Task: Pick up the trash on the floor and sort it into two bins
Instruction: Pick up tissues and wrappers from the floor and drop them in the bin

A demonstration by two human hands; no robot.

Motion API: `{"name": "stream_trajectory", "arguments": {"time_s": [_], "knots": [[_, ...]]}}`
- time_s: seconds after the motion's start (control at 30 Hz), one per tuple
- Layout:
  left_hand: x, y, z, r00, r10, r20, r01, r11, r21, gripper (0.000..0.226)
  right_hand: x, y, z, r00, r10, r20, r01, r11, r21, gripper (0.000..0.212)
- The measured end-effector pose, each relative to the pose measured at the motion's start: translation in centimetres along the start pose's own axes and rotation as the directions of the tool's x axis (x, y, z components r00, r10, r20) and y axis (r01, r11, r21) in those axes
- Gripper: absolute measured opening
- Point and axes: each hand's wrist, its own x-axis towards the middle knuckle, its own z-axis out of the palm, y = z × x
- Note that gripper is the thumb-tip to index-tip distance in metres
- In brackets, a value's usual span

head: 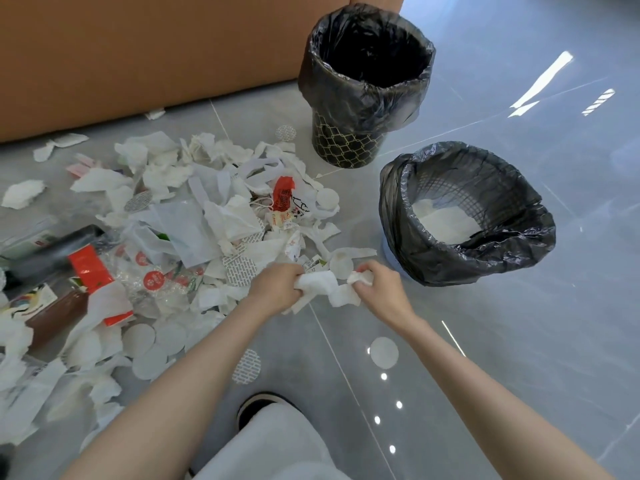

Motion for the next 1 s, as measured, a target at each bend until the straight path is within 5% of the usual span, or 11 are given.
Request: {"name": "stream_trajectory", "arguments": {"time_s": [0.2,0.37,0.57,0.73,0.9,1.0], "knots": [[1.4,6.4,-8.4,0.991,0.109,-0.079,-0.117,0.988,-0.103,0.017,-1.3,-3.7,-9.7,0.96,-0.11,-0.259,0.147,0.981,0.129,0.015],[3.3,15.4,-11.8,0.951,0.197,-0.236,-0.254,0.937,-0.241,0.011,0.1,-2.9,-16.4,0.902,0.027,-0.432,0.097,0.96,0.264,0.016],[5.8,22.0,-10.7,0.958,0.228,-0.172,-0.275,0.899,-0.34,0.029,1.8,-0.9,-18.5,0.894,0.168,-0.416,-0.046,0.957,0.288,0.028],[5.9,20.5,-8.5,0.974,0.222,0.041,-0.171,0.843,-0.511,0.073,1.4,-0.2,-18.7,0.911,0.16,-0.38,-0.101,0.98,0.169,0.055],[4.8,16.5,-10.4,0.984,0.152,-0.092,-0.178,0.834,-0.523,0.046,-0.2,-1.3,-17.2,0.862,0.043,-0.504,0.027,0.991,0.131,0.03],[3.6,12.9,-10.6,0.99,0.083,-0.116,-0.134,0.824,-0.55,0.037,-1.1,-3.2,-14.5,0.885,-0.061,-0.462,0.146,0.978,0.152,0.013]]}}
